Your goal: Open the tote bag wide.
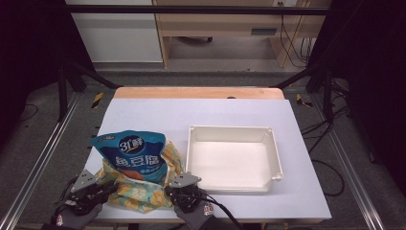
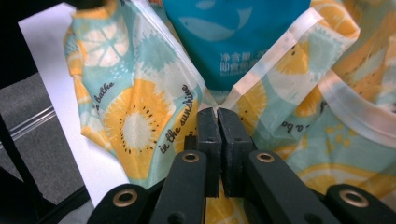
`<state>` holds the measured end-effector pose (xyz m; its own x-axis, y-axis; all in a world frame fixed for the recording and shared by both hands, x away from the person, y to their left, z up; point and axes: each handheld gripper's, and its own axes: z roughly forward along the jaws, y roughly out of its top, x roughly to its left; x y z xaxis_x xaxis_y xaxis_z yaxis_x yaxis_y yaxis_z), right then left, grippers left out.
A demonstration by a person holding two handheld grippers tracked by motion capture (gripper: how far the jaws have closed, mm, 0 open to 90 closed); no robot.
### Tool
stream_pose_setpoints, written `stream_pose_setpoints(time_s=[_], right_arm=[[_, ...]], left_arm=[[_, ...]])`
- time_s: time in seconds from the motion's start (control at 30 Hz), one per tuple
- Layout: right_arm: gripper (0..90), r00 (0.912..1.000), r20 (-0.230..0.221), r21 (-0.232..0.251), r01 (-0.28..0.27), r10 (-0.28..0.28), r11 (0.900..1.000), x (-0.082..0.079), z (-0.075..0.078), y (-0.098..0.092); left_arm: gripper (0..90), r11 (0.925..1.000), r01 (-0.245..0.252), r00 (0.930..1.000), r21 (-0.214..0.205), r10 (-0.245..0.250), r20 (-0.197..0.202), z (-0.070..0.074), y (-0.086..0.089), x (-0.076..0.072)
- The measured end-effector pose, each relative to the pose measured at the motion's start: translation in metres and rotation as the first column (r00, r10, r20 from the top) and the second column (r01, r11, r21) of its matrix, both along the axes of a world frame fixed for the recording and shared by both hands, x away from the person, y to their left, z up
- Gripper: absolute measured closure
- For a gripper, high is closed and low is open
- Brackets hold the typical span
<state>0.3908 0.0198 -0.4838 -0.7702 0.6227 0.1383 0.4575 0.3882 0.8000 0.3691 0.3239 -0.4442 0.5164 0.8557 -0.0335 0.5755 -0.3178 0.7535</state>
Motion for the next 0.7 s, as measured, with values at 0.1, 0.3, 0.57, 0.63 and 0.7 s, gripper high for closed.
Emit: stream_pose_setpoints(time_s=[0.1, 0.3, 0.57, 0.63, 0.7], right_arm=[[88.4, 0.9999, -0.010, -0.005, 0.001, -0.002, 1.0000, 0.001, -0.003, 0.000], [89.2, 0.9999, -0.013, -0.017, -0.003, 0.002, 0.9999, 0.001, -0.007, 0.001], [89.9, 0.9998, -0.018, -0.011, -0.008, 0.008, 0.9999, 0.001, -0.009, 0.002], [89.9, 0.9997, -0.022, -0.007, -0.009, 0.009, 0.9999, 0.001, -0.009, 0.003], [89.8, 0.9997, -0.022, -0.007, -0.012, 0.012, 0.9999, 0.001, -0.009, 0.003]], left_arm=[[75.9, 0.9998, 0.000, 0.9987, -0.019, 0.001, 0.052, 0.009, 0.000, -0.005], [78.1, 0.9971, -0.012, 0.9857, -0.075, 0.025, 0.167, 0.030, 0.001, -0.017], [84.0, 0.9984, 0.031, 0.9838, -0.047, -0.022, 0.178, 0.032, -0.013, -0.003], [84.6, 0.9990, 0.043, 0.9848, -0.010, -0.041, 0.169, 0.029, -0.019, 0.001], [85.2, 0.9992, 0.038, 0.9886, 0.010, -0.039, 0.145, 0.023, -0.020, 0.004]])
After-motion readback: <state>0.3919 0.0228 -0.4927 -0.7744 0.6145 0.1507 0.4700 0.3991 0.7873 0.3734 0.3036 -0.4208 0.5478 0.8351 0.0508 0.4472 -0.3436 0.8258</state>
